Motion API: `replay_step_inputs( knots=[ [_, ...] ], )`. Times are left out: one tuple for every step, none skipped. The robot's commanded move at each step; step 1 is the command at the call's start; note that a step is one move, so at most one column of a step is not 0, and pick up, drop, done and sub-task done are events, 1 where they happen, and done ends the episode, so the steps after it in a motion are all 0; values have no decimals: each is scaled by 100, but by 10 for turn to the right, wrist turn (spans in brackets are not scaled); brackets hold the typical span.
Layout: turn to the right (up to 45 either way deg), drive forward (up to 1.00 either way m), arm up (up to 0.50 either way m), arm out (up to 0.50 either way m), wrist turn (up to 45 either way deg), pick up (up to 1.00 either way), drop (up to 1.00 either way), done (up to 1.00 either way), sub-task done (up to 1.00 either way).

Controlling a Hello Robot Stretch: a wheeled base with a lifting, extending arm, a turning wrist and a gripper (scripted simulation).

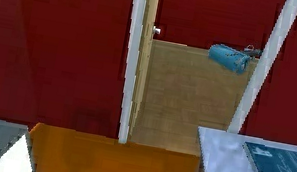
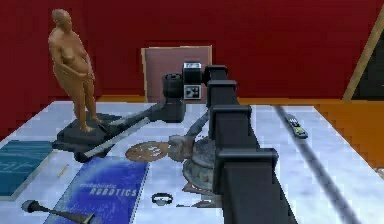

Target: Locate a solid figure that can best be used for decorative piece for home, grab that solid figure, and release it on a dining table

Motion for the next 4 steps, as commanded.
replay_step_inputs(
  knots=[
    [0, 0, 0, 0, 450, 0, 0, 0, 0],
    [0, 0, 0, 0, 420, 0, 0, 0, 0],
    [0, 0, -32, 0, 0, 0, 0, 0, 0],
    [0, 0, 0, 0, 0, 0, 100, 0, 0]
  ],
)
